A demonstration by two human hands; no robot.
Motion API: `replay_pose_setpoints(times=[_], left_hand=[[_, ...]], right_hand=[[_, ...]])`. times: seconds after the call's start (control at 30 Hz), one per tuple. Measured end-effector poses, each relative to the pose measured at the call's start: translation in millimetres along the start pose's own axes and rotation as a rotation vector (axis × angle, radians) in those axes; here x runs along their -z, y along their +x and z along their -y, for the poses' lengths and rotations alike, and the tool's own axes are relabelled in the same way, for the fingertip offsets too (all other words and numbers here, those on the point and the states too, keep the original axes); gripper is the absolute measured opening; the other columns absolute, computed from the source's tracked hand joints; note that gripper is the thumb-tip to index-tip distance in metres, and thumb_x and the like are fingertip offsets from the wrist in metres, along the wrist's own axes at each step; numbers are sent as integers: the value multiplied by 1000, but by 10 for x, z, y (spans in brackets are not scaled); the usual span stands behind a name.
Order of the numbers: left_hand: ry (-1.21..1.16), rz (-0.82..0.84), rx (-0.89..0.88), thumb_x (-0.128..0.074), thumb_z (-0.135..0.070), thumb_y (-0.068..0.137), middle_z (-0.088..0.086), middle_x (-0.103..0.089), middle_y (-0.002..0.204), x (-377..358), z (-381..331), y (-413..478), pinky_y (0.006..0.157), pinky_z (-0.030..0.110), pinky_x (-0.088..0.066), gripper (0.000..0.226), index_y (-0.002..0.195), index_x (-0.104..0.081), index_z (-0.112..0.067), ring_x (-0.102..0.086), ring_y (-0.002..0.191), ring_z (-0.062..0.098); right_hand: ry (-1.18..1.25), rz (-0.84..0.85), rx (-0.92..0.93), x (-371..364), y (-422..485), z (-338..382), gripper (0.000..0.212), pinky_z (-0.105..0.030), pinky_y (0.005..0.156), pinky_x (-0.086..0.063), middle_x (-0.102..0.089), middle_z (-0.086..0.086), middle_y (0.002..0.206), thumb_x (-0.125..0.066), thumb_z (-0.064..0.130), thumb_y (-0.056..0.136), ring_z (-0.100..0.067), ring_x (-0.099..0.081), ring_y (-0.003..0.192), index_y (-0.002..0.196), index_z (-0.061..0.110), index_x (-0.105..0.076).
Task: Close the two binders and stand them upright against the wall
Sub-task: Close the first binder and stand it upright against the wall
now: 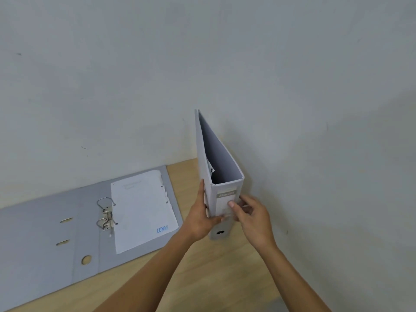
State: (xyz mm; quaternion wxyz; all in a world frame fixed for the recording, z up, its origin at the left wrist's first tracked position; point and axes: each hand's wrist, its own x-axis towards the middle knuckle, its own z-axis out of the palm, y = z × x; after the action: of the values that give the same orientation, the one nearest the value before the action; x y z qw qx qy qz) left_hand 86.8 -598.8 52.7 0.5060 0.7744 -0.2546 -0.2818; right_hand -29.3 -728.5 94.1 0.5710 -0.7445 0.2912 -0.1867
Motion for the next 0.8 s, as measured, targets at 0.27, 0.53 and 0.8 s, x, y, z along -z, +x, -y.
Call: replay_pose_setpoints(times=[0.27,0.53,0.8], left_hand=[[25,45,78,-79,-21,84,0,-39,159,-41,-130,428,108,38,-48,125,158,21,-31,-49,136,21],[92,86,96,-77,-24,86,5,-35,162,-24,-221,863,112,47,-45,126,156,27,-33,-42,144,29],[70,58,94,-70,-29,92,5,-31,164,-92,-293,1126,114,45,-43,115,158,24,-29,-41,145,29]], right_hand=[[180,-103,-107,-78,364,4,39,-50,88,-61,-77,-1,93,-71,53,74,-20,-78,90,105,29,-69],[313,-277,-195,-181,638,-48,35,-46,91,-61,-82,-4,96,-72,37,85,-17,-79,92,112,14,-76],[340,-308,-227,-237,900,-123,16,-35,90,-59,-81,2,99,-63,27,94,-17,-76,101,94,30,-79]])
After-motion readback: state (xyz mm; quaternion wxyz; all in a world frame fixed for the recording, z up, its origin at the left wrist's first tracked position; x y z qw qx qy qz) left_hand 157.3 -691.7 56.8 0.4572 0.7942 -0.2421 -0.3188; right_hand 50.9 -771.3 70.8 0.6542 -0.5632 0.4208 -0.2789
